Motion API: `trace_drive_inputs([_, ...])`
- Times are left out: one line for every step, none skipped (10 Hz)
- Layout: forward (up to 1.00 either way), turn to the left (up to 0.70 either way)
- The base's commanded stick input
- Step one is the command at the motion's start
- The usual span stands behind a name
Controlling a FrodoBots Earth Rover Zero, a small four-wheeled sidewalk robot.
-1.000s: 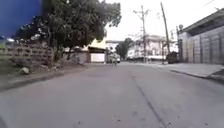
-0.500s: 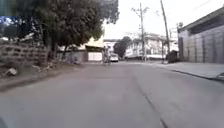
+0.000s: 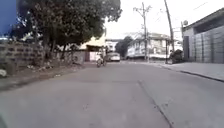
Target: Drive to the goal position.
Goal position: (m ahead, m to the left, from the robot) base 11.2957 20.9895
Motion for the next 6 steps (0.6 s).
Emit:
trace_drive_inputs([1.00,0.07])
trace_drive_inputs([1.00,0.07])
trace_drive_inputs([1.00,0.07])
trace_drive_inputs([1.00,0.07])
trace_drive_inputs([1.00,0.07])
trace_drive_inputs([1.00,0.07])
